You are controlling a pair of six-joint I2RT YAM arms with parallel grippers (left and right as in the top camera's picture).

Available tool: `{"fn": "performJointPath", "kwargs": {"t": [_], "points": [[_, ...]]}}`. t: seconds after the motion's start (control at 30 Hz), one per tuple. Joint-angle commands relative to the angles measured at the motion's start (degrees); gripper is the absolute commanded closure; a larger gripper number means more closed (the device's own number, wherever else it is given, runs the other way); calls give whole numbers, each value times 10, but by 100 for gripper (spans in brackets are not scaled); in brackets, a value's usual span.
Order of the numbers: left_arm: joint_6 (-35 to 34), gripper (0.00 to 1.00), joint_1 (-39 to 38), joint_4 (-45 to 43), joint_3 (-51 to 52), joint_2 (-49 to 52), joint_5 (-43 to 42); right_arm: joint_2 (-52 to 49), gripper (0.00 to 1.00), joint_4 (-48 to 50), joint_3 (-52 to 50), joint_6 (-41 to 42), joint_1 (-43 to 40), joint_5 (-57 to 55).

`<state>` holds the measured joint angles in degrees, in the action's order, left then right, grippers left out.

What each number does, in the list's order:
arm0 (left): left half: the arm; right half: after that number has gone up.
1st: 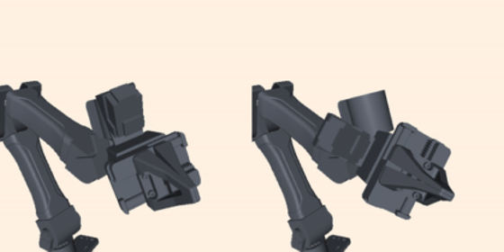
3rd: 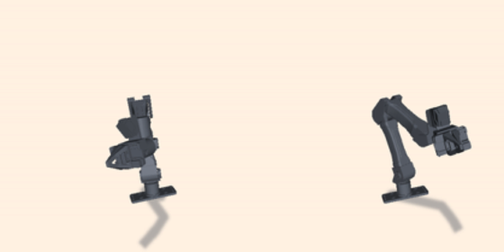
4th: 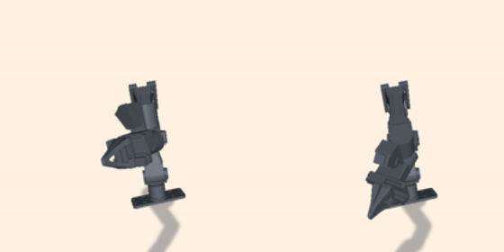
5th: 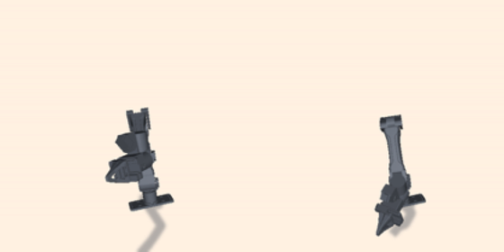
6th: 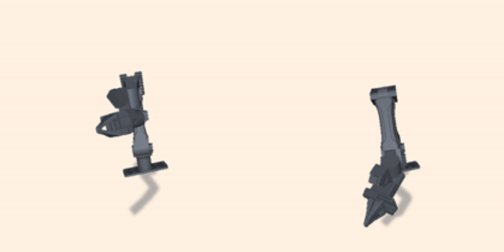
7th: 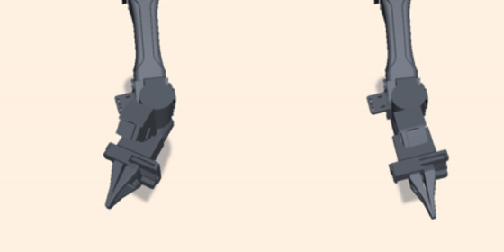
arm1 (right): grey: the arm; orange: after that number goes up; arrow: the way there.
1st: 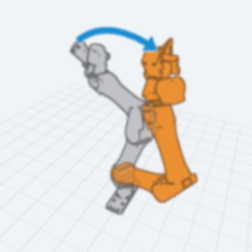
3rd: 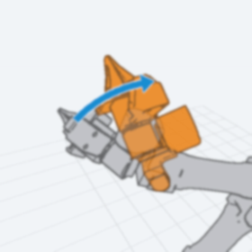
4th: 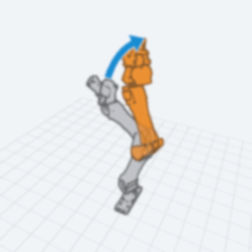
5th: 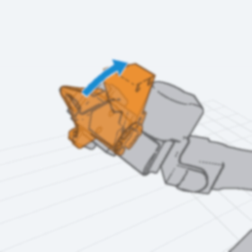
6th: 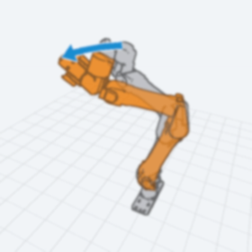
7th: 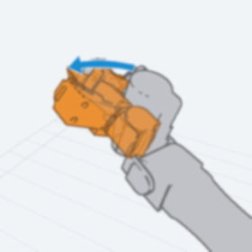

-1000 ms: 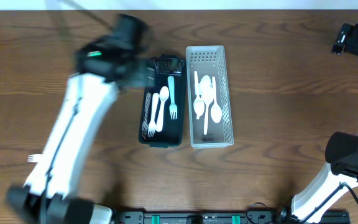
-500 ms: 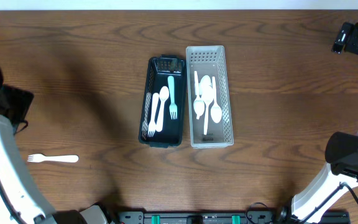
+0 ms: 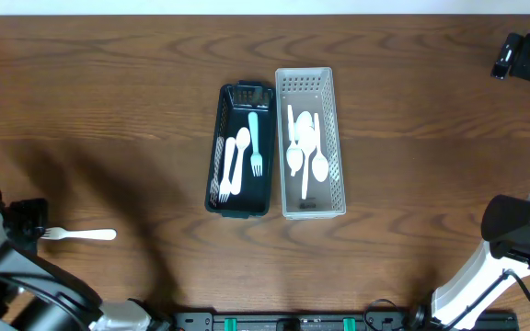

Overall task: Pack container
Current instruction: 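Move the left gripper to the last white fork and grasp it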

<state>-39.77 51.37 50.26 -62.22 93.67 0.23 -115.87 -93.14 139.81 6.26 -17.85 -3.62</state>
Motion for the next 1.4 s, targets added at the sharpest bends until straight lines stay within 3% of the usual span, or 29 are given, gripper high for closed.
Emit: {"fn": "performJointPath", "kwargs": {"t": [0.0, 0.57, 0.83, 1.2, 1.37], "points": [[18, 2, 10, -16, 3, 46, -11, -5, 1, -2, -2, -8, -5, 0], [106, 2, -22, -113, 3, 135, -13, -5, 1, -10, -2, -7, -5, 11], [98, 0, -66, -116, 3, 135, -13, -5, 1, -10, -2, -6, -5, 17], [76, 0, -68, -115, 3, 135, -11, -5, 1, -18, -2, -8, -5, 17], [76, 13, -68, -115, 3, 135, -11, -5, 1, -19, -2, -8, -5, 17]]}}
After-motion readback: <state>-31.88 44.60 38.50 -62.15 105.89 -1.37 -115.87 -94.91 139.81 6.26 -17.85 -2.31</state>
